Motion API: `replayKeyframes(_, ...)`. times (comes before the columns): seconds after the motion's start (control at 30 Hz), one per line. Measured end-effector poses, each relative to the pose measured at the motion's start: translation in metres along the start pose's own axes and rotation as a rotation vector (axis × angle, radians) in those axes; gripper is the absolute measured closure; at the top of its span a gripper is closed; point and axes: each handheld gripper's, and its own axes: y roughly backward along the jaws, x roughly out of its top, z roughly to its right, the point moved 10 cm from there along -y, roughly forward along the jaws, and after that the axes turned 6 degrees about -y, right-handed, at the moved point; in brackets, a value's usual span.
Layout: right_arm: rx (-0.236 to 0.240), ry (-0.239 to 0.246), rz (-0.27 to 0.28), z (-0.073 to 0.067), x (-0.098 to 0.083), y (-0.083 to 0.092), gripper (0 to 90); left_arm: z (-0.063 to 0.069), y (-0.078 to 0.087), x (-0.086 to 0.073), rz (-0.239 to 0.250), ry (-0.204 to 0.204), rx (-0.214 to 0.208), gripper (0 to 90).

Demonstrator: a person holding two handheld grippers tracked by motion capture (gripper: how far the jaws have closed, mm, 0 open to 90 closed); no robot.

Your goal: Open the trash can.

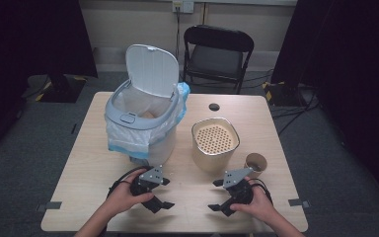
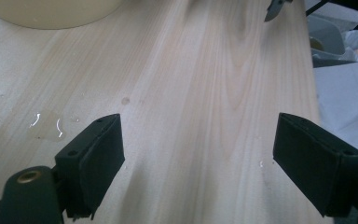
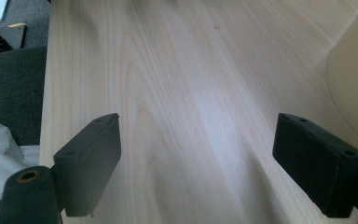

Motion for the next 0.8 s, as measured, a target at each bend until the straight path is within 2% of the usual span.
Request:
replayKeyframes(0.07,-0.005,-0.006,0.003,0.001,-0.002,0.004,15.0,-0.001,-0.002,-0.001,0.003,0.007,0.003,15.8)
replayKeyframes(0.17,-0.017,-0.016,0.002,0.003,-0.007,0.01,15.2,-0.003,-0.004,-0.004,-0.011,-0.018,0.014,15.9)
replayKeyframes(0.2,-0.021,-0.016,0.003,0.004,-0.008,0.012,15.2,-0.003,-0.005,-0.004,-0.002,-0.012,0.014,15.9)
replayKeyframes(0.23,-0.022,-0.021,0.005,0.005,-0.01,0.014,15.3,-0.005,-0.005,-0.005,-0.011,-0.029,0.024,15.9)
replayKeyframes(0.57,-0.068,-0.048,-0.006,0.011,-0.029,0.034,15.5,-0.009,-0.011,-0.015,-0.029,-0.051,0.048,15.9)
replayKeyframes(0.7,-0.078,-0.057,-0.005,0.013,-0.034,0.038,15.5,-0.009,-0.013,-0.017,-0.037,-0.057,0.046,15.9)
replayKeyframes(0.8,-0.086,-0.06,-0.007,0.015,-0.036,0.042,15.5,-0.009,-0.015,-0.019,-0.029,-0.035,0.055,16.0)
